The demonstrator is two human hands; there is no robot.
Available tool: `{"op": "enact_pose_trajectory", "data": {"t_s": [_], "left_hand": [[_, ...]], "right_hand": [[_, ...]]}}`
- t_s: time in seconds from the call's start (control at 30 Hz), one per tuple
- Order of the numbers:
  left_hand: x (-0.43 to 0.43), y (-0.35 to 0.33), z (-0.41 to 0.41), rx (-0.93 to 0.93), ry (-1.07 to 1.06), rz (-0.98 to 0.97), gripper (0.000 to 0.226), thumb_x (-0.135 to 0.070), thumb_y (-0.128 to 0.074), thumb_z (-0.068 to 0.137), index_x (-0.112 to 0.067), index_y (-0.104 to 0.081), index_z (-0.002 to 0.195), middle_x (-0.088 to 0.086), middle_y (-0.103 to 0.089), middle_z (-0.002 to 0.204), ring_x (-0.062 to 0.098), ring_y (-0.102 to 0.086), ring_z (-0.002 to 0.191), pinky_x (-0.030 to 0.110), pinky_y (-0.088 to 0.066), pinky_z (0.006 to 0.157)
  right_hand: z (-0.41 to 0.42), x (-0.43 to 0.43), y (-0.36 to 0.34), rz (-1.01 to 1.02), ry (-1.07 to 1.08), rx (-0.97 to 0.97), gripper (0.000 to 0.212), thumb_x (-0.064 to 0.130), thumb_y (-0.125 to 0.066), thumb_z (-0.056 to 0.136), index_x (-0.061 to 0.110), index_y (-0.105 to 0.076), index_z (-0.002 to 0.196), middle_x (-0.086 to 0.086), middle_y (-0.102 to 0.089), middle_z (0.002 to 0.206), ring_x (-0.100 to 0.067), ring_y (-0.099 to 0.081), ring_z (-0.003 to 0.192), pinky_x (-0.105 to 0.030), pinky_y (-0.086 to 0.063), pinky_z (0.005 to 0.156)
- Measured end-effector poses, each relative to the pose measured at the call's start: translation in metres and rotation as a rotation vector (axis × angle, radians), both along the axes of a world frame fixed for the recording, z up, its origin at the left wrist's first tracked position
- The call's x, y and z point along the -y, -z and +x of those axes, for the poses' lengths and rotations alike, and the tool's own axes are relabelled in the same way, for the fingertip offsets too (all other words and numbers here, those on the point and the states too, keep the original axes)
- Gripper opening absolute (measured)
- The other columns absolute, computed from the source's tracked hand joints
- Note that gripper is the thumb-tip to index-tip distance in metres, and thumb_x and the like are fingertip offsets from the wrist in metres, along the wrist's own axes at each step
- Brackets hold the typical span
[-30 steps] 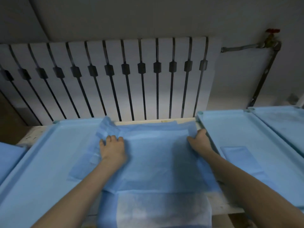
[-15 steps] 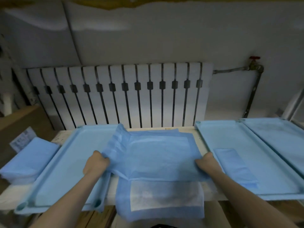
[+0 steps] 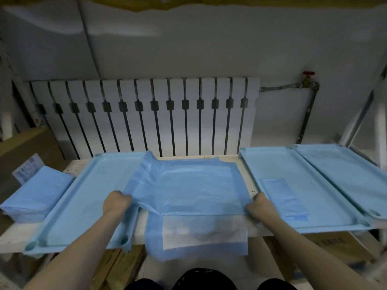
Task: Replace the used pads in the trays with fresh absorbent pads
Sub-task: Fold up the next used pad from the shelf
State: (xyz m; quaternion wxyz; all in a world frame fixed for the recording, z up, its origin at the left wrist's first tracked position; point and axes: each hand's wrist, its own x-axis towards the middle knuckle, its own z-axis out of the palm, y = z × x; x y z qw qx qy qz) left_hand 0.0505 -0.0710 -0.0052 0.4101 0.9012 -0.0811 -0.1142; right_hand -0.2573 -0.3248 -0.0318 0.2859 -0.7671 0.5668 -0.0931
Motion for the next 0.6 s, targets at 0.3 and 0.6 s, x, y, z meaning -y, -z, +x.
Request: {"op": "enact_pose_trajectory", "data": {"t_s": [0.3, 0.6], "left_hand": [[-0.014, -0.015, 0.010, -0.138, -0.247, -0.353, 0.027, 0.001, -0.057, 0.084, -0.008, -0.053, 0.059, 0.012, -0.055, 0.056, 0.029, -0.056, 0.054, 0.043, -0.056, 0.070], [-0.036, -0.001, 0.000, -0.222, -0.269, -0.332, 0.017, 0.000, -0.053, 0.081, -0.005, -0.046, 0.067, 0.016, -0.056, 0.071, 0.032, -0.060, 0.053, 0.032, -0.054, 0.043]], "right_hand": [[0.007, 0.001, 0.001, 0.012, 0.061, 0.345, 0.021, 0.005, -0.042, 0.088, 0.015, -0.040, 0.106, -0.014, -0.064, 0.079, -0.032, -0.067, 0.070, -0.044, -0.057, 0.067], [-0.002, -0.019, 0.013, -0.211, -0.157, -0.155, 0.017, 0.014, -0.047, 0.087, 0.010, -0.047, 0.104, -0.011, -0.057, 0.106, -0.029, -0.057, 0.095, -0.031, -0.040, 0.070]]}}
